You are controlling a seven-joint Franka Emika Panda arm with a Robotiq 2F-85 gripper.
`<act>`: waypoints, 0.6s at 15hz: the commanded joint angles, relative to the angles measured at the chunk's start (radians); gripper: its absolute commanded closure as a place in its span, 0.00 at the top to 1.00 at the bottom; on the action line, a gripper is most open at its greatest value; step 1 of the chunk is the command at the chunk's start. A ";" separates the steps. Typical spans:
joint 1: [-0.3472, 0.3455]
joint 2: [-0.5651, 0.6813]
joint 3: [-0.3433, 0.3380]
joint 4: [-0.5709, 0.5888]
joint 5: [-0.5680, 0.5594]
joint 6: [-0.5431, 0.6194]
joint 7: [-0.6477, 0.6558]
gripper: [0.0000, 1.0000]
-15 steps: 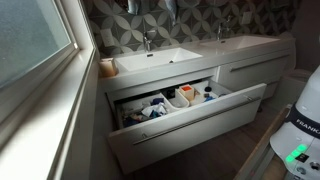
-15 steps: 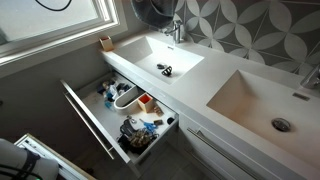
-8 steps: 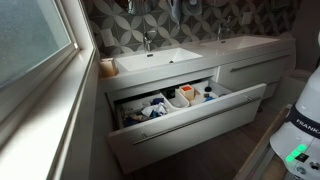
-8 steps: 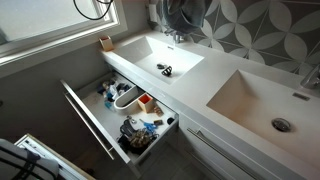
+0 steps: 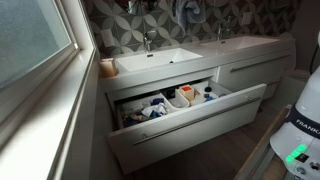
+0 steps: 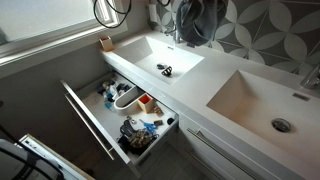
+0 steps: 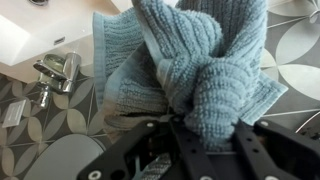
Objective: Use the towel to wipe the window sill then place it back on the counter
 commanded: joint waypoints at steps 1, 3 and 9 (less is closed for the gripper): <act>0.001 0.000 0.000 0.003 0.000 -0.001 0.000 0.29; 0.024 0.038 -0.030 0.051 0.025 -0.026 -0.028 0.07; -0.015 0.272 -0.063 0.255 0.104 0.015 -0.085 0.07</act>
